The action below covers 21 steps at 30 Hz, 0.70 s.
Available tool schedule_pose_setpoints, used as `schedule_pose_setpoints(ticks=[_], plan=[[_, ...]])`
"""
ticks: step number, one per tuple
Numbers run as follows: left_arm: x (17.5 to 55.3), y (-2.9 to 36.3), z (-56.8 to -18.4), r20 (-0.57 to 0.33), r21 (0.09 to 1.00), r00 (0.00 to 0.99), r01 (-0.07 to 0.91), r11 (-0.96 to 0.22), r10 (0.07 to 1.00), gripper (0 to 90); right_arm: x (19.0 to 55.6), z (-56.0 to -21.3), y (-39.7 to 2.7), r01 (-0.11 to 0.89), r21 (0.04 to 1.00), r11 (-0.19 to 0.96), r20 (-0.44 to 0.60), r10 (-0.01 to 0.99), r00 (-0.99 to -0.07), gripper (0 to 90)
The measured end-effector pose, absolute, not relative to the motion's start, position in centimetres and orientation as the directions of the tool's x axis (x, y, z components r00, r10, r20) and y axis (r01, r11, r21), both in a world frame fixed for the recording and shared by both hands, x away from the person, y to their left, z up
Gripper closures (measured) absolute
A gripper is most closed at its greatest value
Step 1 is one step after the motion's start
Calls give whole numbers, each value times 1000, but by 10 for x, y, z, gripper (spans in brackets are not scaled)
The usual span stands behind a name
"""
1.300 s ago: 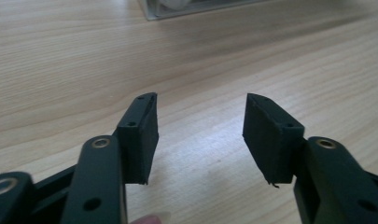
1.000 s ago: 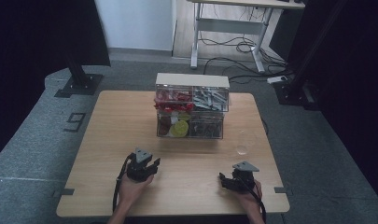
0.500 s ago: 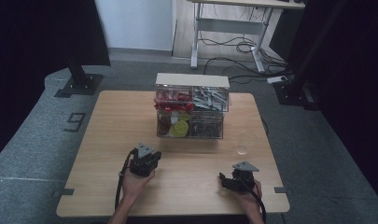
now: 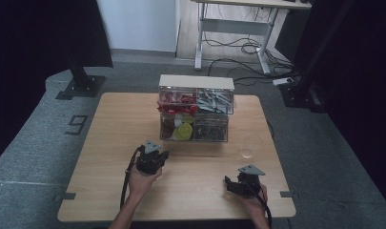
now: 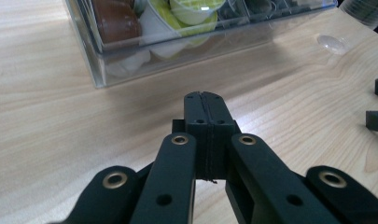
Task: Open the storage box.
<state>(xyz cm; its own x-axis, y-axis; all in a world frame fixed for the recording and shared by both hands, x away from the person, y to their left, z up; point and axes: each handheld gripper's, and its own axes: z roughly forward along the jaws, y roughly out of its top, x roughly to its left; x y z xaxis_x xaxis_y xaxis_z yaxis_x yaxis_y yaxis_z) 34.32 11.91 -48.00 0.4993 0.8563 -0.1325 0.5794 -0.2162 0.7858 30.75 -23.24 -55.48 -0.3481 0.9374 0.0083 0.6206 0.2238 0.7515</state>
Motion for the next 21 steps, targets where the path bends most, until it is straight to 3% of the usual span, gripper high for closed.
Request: schedule_pose_setpoints(ticks=[21], plan=[[368,107,-485,-102,762,486,599,-246,868,900,308,-555,-233,625,751,213,9,943,-332,221]])
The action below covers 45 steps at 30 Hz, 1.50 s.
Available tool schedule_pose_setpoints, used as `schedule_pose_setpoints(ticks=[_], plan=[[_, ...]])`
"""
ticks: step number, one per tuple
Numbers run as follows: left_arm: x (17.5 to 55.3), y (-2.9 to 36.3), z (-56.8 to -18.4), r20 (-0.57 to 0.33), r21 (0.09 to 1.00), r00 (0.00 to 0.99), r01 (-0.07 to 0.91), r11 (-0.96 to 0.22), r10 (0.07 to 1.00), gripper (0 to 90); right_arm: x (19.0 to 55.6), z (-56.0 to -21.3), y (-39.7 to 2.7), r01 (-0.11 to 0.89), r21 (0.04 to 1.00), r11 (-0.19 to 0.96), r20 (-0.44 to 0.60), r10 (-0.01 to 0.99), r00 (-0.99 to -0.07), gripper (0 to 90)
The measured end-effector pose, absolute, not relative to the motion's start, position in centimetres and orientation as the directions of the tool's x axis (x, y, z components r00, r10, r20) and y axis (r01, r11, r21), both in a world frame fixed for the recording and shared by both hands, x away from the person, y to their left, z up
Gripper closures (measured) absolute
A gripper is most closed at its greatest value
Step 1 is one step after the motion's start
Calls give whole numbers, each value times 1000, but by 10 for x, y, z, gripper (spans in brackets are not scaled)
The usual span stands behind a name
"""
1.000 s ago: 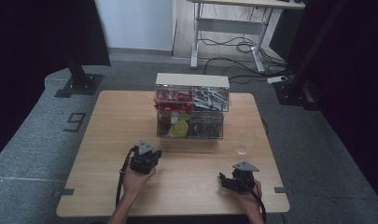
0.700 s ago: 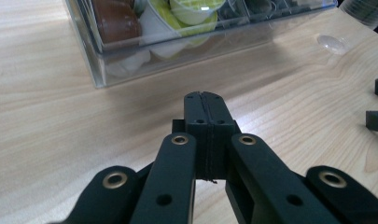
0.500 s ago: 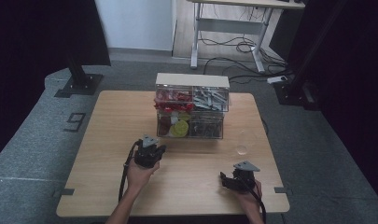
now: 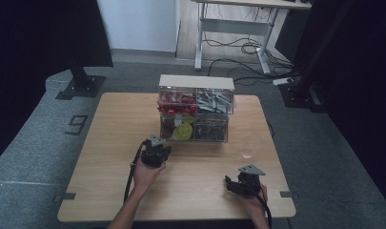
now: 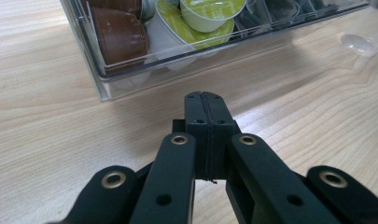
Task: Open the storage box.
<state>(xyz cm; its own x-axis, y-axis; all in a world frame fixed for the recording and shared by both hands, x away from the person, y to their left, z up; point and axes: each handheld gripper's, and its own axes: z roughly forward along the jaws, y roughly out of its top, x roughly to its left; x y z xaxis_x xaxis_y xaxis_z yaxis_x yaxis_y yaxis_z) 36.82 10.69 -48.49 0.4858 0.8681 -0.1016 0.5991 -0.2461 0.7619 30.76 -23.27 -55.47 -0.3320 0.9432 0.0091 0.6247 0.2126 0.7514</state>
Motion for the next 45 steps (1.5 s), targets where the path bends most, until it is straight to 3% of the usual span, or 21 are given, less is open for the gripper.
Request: schedule_pose_setpoints(ticks=[25,45], plan=[[398,93,-493,-96,741,461,624,-246,882,900,308,-555,-233,625,751,213,9,943,-332,222],[394,93,-488,-98,751,463,615,-240,881,900,308,-555,-233,625,751,211,11,943,-332,221]])
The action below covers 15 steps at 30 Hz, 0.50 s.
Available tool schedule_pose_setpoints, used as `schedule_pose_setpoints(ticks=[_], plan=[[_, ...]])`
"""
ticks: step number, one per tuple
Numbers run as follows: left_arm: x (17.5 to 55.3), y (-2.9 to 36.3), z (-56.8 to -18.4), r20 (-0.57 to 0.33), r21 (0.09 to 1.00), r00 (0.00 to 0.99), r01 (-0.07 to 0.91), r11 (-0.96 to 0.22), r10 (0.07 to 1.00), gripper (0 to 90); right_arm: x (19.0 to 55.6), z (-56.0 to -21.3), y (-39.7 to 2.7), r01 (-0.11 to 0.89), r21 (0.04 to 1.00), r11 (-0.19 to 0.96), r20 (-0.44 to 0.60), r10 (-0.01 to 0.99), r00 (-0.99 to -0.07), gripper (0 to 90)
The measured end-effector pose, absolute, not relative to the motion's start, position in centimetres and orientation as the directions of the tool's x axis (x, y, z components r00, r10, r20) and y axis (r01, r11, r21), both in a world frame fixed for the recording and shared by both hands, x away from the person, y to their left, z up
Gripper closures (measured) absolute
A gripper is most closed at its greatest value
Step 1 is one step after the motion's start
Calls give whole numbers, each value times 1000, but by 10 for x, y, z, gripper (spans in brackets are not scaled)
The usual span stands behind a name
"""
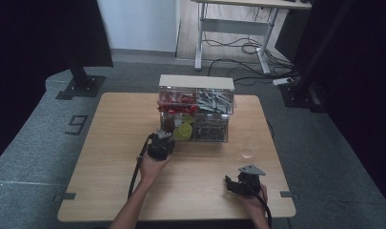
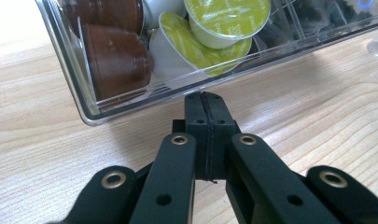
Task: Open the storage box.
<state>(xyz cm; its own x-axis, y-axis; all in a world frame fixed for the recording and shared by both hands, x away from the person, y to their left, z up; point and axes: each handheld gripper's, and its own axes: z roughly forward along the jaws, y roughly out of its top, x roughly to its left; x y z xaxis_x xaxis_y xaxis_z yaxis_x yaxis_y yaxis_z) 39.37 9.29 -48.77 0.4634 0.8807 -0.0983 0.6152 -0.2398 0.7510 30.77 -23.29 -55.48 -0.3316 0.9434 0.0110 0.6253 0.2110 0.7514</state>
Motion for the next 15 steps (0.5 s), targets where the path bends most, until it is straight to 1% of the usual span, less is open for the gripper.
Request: schedule_pose_setpoints(ticks=[15], plan=[[388,93,-474,-90,781,468,581,-230,879,900,308,-555,-233,626,751,211,11,944,-331,219]])
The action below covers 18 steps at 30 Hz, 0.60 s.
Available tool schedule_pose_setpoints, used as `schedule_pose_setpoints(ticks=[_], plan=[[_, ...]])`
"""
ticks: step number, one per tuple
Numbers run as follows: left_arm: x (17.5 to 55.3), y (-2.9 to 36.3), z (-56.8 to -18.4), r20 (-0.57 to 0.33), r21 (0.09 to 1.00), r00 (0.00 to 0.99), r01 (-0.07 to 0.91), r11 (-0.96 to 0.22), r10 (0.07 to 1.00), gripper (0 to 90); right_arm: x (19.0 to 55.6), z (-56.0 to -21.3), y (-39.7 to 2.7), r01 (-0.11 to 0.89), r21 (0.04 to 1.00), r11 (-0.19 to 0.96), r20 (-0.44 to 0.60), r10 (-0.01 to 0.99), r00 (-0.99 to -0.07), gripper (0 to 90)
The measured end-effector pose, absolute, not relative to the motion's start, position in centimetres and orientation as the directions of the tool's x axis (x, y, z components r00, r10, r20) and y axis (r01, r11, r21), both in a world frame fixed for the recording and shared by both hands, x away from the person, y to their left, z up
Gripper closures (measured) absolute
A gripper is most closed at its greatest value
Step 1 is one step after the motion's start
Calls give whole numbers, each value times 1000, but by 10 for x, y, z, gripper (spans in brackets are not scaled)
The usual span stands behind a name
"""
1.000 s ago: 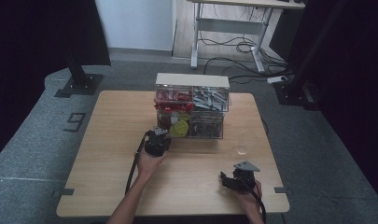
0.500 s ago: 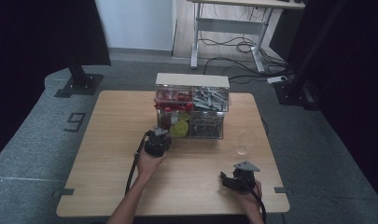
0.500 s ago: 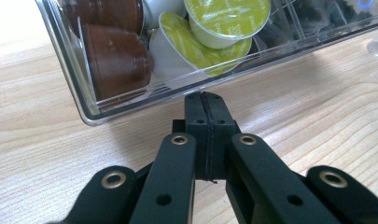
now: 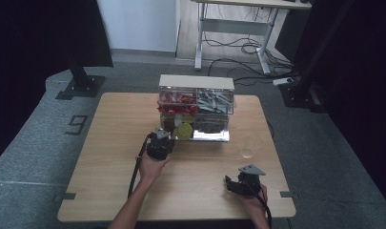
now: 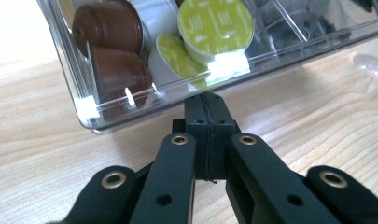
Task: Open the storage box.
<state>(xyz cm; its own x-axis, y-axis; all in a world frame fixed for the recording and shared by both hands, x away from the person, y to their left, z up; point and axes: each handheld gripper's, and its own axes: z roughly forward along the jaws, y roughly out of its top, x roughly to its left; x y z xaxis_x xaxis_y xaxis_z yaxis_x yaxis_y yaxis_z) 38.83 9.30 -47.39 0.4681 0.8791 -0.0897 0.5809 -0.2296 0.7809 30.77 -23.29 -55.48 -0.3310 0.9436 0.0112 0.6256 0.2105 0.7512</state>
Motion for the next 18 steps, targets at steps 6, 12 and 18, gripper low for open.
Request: schedule_pose_setpoints(ticks=[6,12,18], plan=[[388,93,-467,-86,782,475,577,-237,876,900,308,-555,-233,626,751,211,11,943,-332,219],[390,95,-461,-91,785,474,575,-229,876,900,308,-555,-233,624,752,212,8,944,-331,218],[390,96,-456,-91,788,476,571,-228,875,900,308,-555,-233,624,752,212,7,944,-329,219]])
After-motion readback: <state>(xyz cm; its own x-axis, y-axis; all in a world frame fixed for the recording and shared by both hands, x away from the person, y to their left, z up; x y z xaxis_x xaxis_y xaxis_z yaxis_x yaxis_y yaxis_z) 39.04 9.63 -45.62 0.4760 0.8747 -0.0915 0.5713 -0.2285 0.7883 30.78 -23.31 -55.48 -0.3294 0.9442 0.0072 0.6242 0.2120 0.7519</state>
